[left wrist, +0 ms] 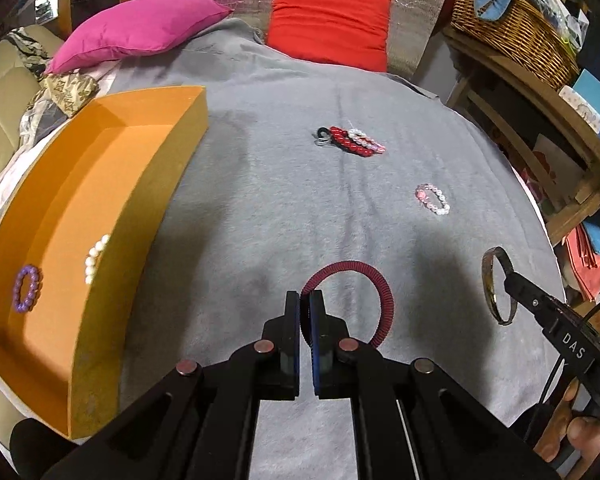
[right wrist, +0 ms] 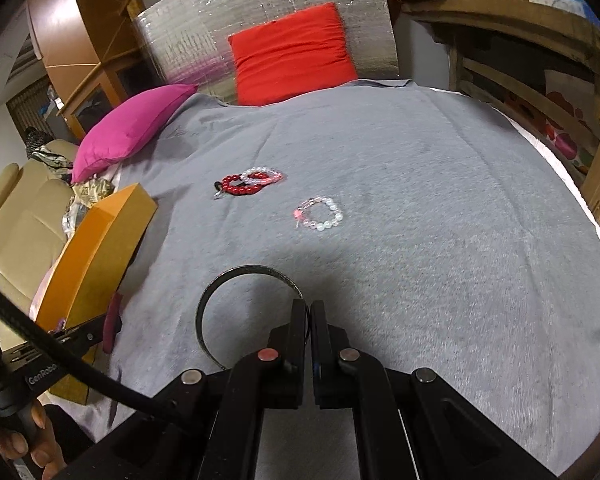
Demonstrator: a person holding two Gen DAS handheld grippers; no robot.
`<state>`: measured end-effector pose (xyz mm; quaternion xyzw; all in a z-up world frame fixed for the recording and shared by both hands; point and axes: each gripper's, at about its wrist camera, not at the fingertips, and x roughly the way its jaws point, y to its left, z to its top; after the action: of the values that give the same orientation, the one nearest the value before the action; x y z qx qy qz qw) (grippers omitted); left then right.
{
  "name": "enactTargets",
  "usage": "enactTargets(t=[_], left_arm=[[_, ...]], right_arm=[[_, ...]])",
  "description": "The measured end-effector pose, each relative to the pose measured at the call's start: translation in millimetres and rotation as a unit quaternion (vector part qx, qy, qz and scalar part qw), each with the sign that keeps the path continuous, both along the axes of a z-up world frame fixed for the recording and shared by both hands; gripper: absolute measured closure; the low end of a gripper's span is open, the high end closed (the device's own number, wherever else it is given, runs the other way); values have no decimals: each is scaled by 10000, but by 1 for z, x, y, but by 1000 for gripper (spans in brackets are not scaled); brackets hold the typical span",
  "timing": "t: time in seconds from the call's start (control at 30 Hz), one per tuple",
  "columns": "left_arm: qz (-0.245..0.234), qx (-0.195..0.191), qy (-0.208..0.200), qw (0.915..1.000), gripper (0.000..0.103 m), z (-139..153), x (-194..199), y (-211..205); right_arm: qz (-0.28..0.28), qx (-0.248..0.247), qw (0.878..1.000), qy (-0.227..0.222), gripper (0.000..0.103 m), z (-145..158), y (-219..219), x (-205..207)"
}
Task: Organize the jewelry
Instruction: 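Carry both bangles with both tools over the orange box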
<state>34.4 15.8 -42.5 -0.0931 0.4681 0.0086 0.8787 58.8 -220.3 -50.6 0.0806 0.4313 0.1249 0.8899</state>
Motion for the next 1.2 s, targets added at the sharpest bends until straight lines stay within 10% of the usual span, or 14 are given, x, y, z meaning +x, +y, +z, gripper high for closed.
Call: enactTargets(t=[0.73,1.2], left_arm=[[692,-239,-442,9963,99,24,-45,80],[1791,-33,-363,9832,99,17,-45,180]], right_arm=[[526,-175,9984,-57,100,11,55,-15],[1486,-259,9879,-354,100,39,166,3]])
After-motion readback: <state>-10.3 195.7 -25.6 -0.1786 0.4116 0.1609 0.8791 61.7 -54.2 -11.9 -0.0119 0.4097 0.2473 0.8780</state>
